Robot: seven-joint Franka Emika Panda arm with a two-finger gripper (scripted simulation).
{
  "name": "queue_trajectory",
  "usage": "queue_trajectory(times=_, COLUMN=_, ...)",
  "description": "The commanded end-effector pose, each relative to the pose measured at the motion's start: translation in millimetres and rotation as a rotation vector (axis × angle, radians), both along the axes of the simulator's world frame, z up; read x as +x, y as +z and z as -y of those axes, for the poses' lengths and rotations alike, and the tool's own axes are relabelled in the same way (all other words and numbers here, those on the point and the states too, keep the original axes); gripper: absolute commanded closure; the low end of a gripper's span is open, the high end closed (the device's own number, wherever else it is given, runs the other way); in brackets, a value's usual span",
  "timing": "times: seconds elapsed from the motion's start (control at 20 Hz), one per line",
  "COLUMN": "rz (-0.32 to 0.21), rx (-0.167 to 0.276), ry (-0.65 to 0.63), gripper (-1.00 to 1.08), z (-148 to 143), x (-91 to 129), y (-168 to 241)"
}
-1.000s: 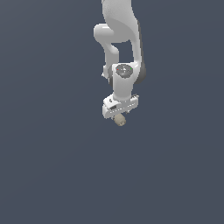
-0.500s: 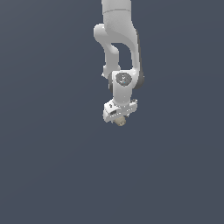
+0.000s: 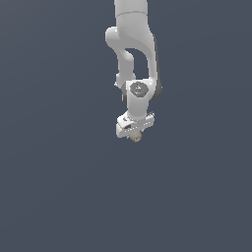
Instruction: Pick up the object and move it to a goal position.
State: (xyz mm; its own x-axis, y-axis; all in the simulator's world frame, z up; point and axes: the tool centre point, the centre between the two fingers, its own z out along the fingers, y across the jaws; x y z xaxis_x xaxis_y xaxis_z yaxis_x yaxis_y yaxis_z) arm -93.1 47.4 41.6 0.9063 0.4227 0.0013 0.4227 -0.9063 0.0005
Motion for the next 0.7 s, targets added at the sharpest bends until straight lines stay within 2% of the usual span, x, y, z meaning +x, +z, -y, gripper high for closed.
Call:
queue_trajectory(times=0.0, rz=-0.001, rx=0.0, ry=0.0, gripper=1.08, z=0, x=0, y=-1)
queue_trajectory(times=0.35, rz=0.0, rx=0.0, ry=-0.001, gripper=1.08, z=0, x=5, y=4)
queue_trajectory(times=0.65, rz=0.0, rx=0.0, ry=-0.001, gripper=1.08, z=-1, x=24, y=20)
